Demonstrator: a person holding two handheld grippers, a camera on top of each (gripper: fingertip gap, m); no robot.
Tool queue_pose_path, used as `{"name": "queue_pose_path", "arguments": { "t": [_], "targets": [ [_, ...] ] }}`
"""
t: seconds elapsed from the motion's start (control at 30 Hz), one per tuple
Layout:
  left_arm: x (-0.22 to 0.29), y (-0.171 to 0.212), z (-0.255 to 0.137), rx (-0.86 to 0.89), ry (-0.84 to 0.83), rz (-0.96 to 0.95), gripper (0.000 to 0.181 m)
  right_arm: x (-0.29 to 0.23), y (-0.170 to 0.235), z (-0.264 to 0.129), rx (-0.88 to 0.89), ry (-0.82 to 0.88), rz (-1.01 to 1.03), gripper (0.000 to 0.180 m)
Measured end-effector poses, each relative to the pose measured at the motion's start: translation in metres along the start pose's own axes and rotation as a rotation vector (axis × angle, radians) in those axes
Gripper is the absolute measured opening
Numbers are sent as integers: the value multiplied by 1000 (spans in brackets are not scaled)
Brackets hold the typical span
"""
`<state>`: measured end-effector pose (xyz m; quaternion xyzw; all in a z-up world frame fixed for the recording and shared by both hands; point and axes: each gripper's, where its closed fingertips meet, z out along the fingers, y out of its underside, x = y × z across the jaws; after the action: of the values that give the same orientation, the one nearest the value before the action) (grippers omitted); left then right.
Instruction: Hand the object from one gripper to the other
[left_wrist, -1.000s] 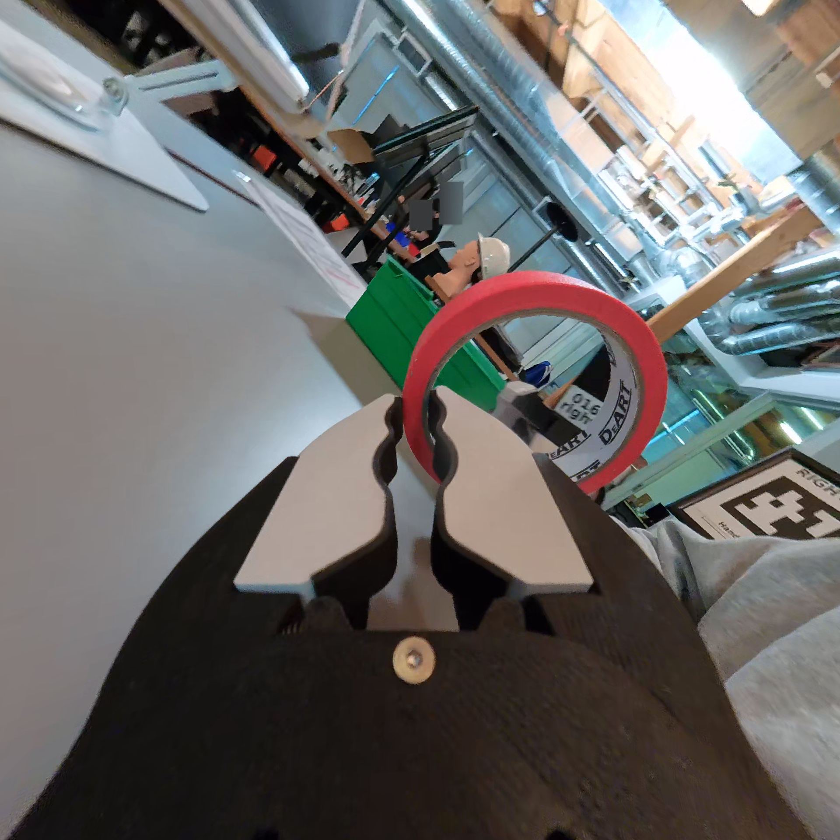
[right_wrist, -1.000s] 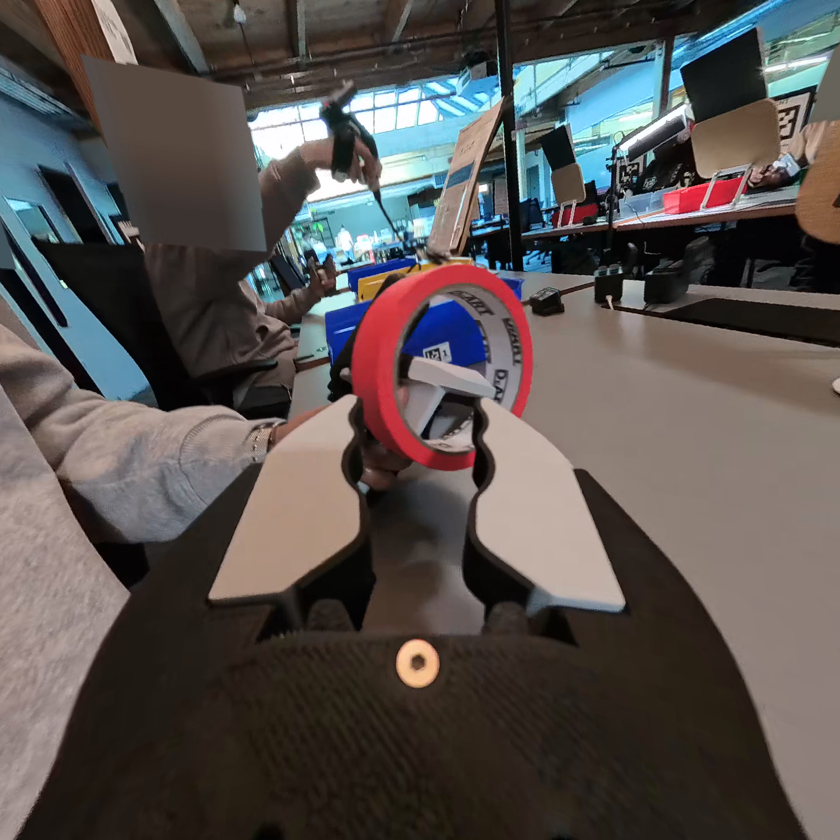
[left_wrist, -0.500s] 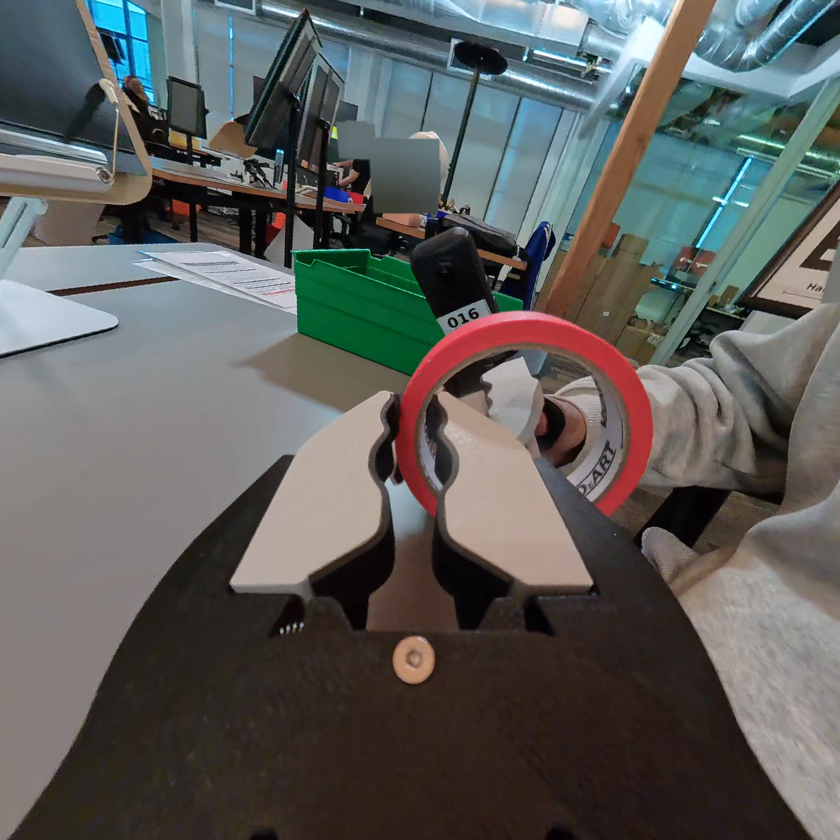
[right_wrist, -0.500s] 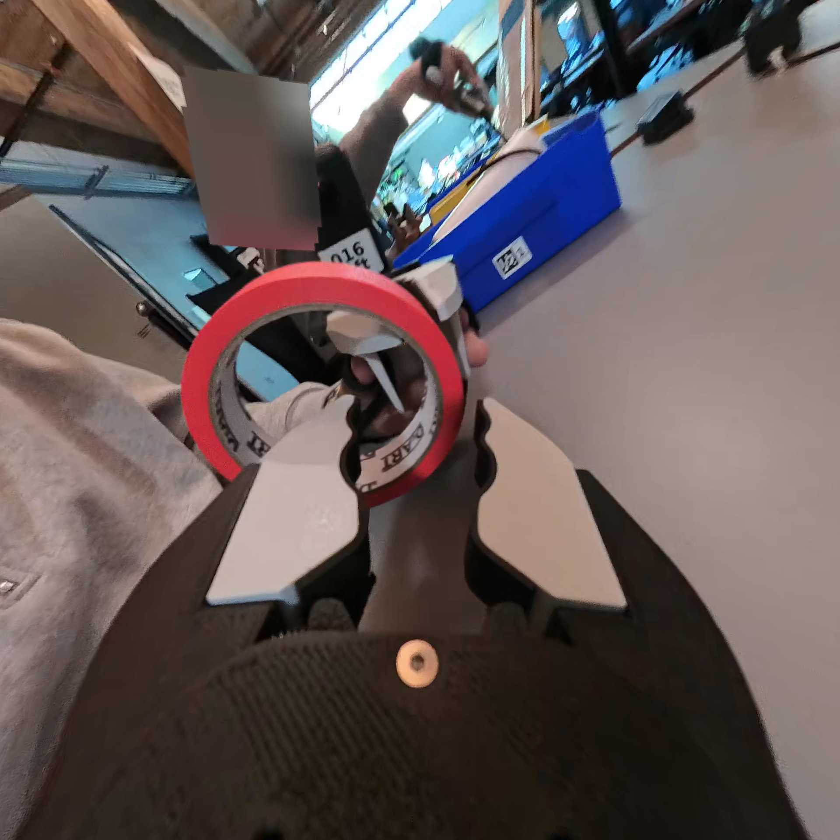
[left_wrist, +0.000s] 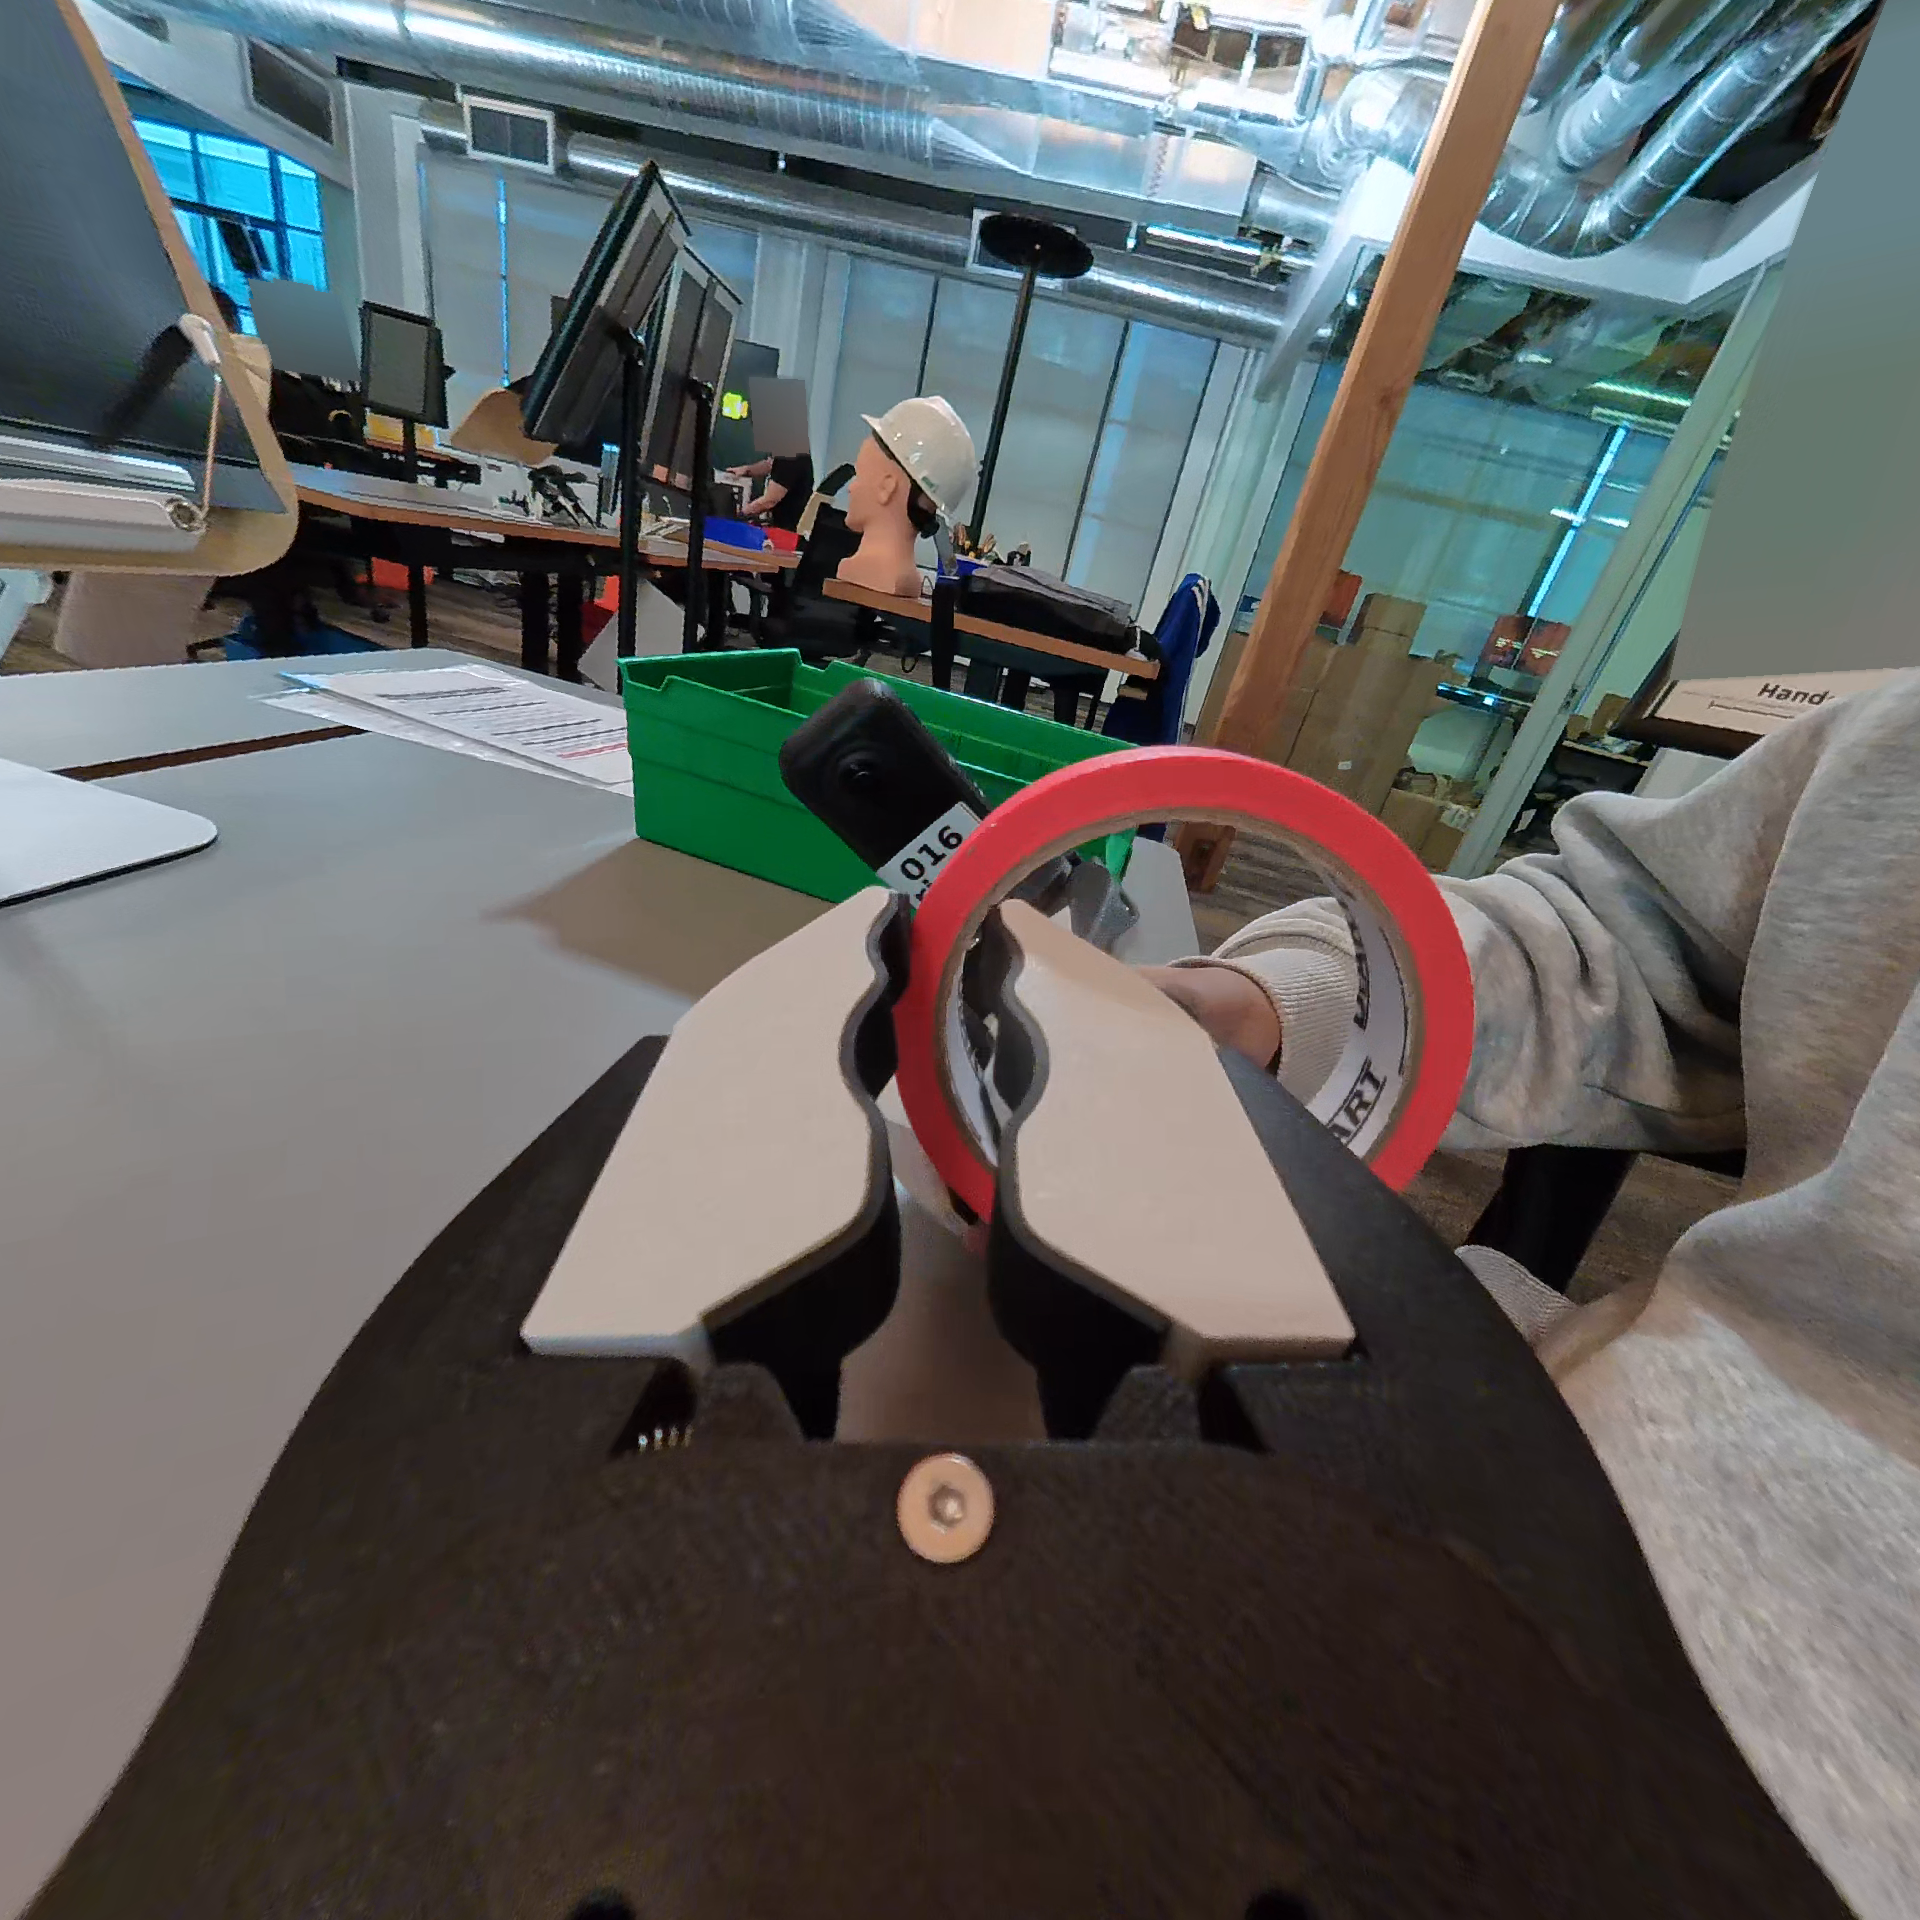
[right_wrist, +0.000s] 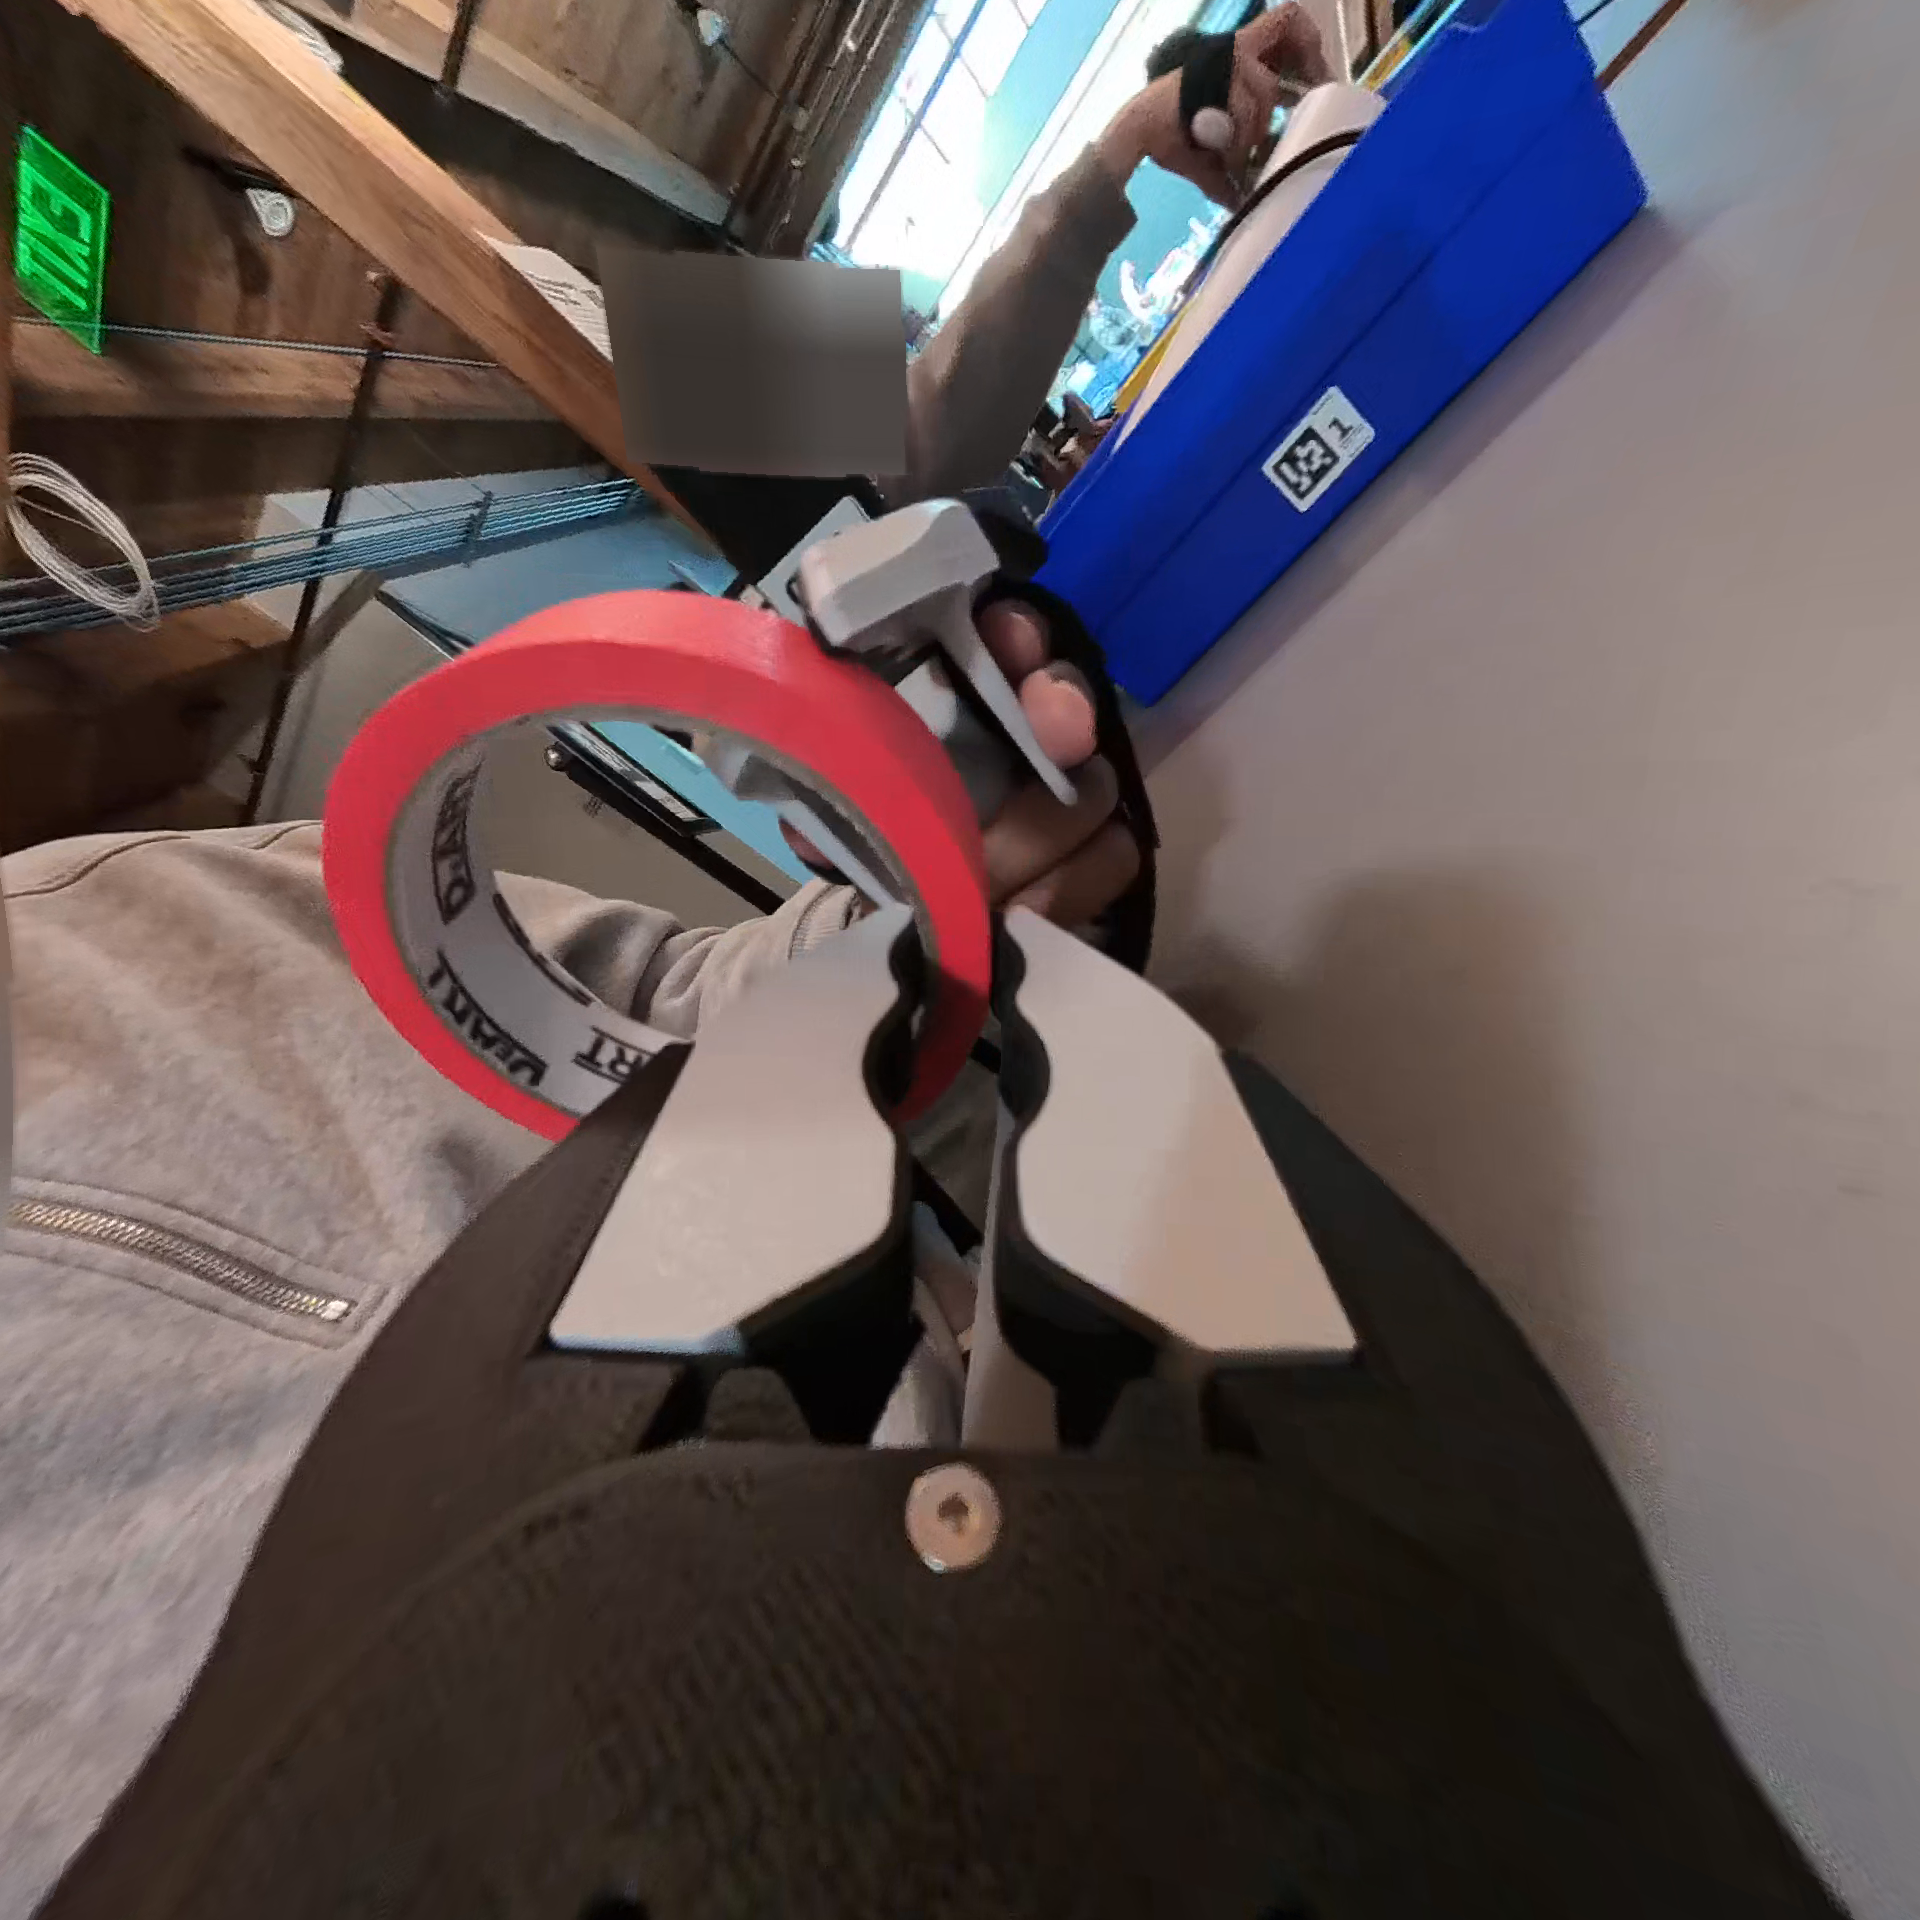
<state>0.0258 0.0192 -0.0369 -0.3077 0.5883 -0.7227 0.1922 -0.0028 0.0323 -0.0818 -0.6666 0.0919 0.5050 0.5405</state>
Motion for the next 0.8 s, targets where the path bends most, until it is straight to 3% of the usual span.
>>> {"name": "queue_pose_path", "arguments": {
  "t": [0.2, 0.33, 0.47, 0.53, 0.63, 0.67, 0.8],
  "targets": [
    [0, -2, 1, 29, -2, -24, 17, 3, -4, -4, -5, 60, -56, 12],
    [-8, -7, -2, 92, -23, -110, 47, 6, -16, -13, 29, 134, -139, 11],
    [-16, -10, -6, 135, -21, -205, 58, 13, -34, -31, 107, 207, -185, 11],
    [-14, -9, -4, 147, 17, -262, 78, 17, -41, -40, 135, 234, -193, 11],
    [-5, -2, 6, 129, 87, -368, 139, 22, -44, -47, 139, 237, -192, 11],
    [0, 2, 11, 101, 101, -367, 147, 22, -43, -46, 126, 222, -190, 11],
    [27, 23, 24, -53, 141, -169, 148, 14, -28, -33, 35, 159, -202, 11]
  ]
}}
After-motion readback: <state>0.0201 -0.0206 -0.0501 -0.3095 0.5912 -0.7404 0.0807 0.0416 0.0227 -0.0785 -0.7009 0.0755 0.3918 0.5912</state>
